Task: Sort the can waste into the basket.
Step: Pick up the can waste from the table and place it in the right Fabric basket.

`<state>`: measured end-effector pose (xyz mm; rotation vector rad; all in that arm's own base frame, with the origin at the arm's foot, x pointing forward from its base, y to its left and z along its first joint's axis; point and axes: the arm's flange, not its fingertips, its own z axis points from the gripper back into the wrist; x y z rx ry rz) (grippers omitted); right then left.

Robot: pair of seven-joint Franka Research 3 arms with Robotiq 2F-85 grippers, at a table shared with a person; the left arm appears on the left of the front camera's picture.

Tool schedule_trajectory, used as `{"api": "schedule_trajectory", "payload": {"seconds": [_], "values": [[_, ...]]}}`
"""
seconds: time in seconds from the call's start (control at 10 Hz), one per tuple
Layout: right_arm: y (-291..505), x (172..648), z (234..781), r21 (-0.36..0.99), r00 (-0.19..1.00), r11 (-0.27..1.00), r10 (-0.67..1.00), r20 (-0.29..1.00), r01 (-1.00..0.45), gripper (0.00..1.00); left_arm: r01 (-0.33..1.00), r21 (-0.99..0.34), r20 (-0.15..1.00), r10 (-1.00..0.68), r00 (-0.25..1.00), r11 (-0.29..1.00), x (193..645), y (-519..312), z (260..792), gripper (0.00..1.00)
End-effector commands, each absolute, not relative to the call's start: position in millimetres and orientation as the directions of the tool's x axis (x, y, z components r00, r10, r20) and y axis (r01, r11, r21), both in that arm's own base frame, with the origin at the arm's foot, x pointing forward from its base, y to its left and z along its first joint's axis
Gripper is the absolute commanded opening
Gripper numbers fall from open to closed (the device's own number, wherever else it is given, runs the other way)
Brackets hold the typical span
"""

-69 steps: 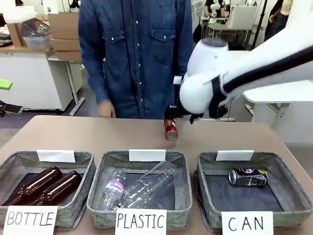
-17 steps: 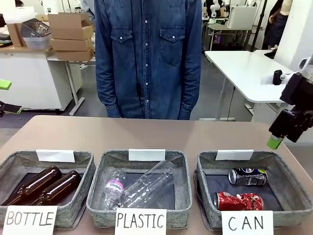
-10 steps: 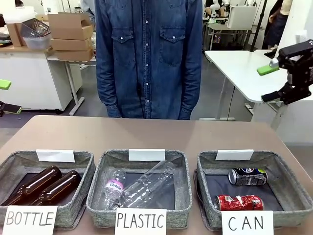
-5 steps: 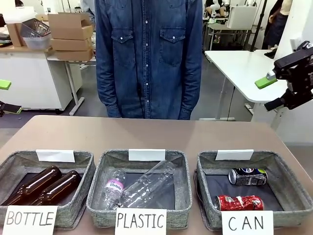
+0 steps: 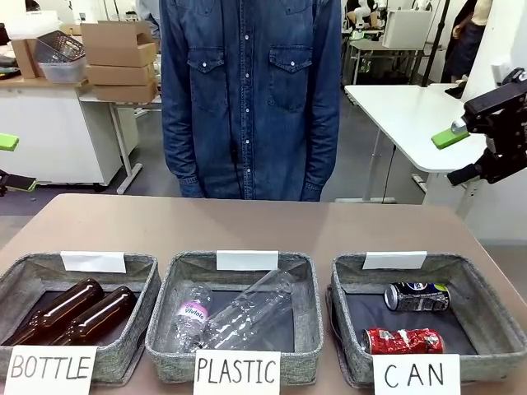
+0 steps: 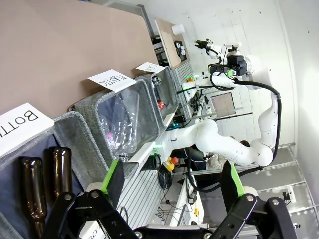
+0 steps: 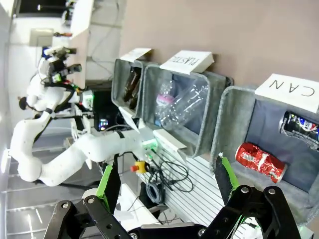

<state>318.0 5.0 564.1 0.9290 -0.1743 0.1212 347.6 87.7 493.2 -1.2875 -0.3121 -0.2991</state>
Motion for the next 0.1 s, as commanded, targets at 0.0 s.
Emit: {"api": "schedule_trajectory", "payload": {"seconds": [0.0], "values": [[2.1,318.0,565.5,0.778,0.974,0.593,0.055,0.22,-0.21,1.0,0.4,-0.882,0.4,-0.055,0.915,0.249,345.8,88.4,494.3,1.0]]}}
